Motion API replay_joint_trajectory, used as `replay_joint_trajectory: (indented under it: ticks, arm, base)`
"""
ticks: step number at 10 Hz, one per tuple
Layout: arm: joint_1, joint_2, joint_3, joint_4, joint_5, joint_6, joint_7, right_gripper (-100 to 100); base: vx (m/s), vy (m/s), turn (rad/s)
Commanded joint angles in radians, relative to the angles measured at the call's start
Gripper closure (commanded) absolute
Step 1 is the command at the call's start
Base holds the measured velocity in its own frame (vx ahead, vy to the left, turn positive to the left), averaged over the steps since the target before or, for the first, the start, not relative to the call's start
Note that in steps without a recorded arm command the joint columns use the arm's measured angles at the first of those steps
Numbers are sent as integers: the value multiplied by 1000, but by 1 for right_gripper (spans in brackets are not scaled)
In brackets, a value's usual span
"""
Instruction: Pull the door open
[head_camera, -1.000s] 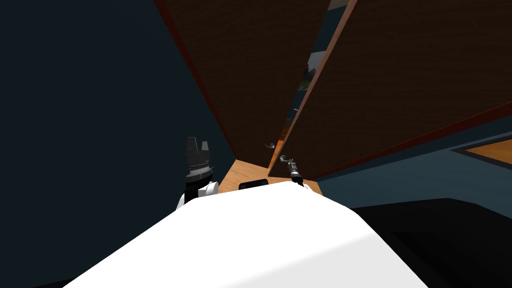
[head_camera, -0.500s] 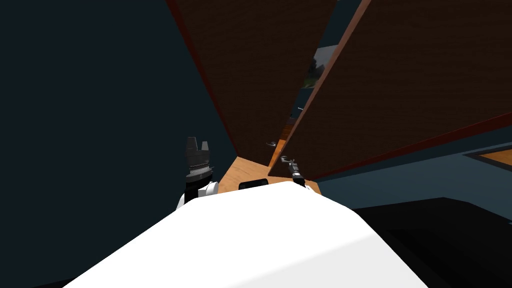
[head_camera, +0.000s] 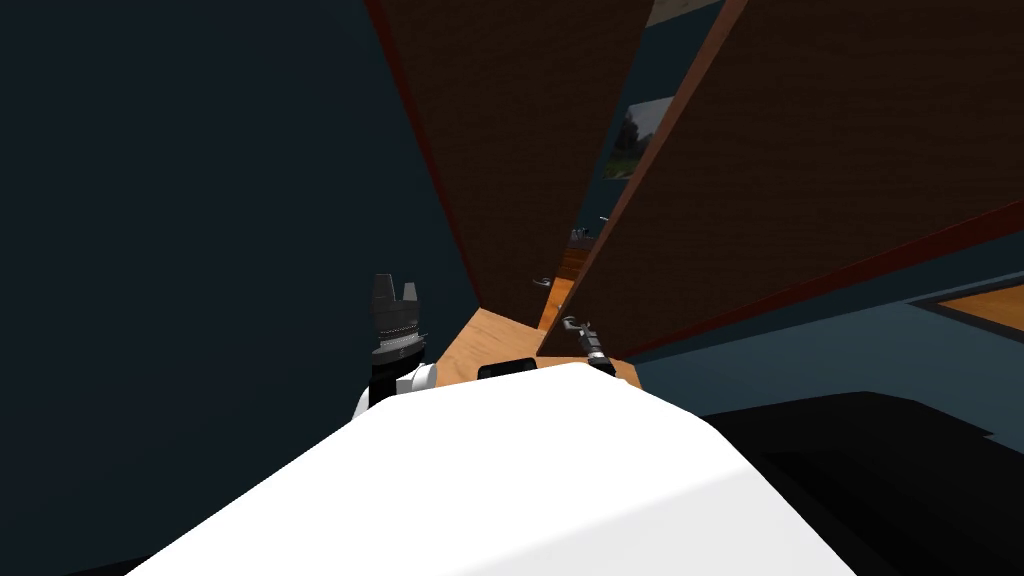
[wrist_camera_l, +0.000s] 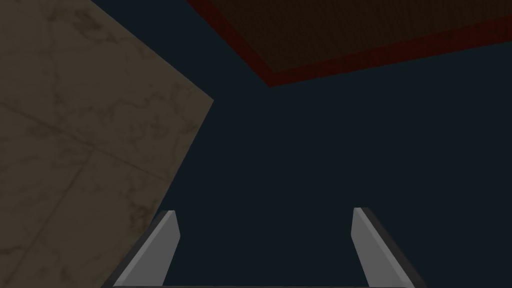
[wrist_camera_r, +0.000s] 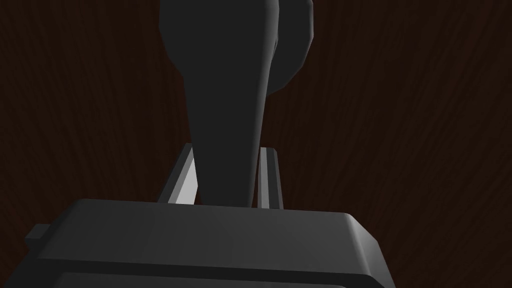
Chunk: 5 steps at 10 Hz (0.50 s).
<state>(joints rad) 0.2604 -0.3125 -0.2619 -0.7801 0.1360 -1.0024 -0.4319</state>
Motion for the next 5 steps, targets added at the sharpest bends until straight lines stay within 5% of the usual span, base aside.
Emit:
replay_joint_trajectory:
  ticks: [1,2,5]
  arm:
    - [20,3,19,-14,14,-22,-17,100]
    - [13,-4,5,-1,5,-16,-8,100]
    - [39,-17,16,18,25,-74,-32,100]
  base:
    - [-184,-30,128]
    - [-78,-25,5]
    - [-195,-20,154]
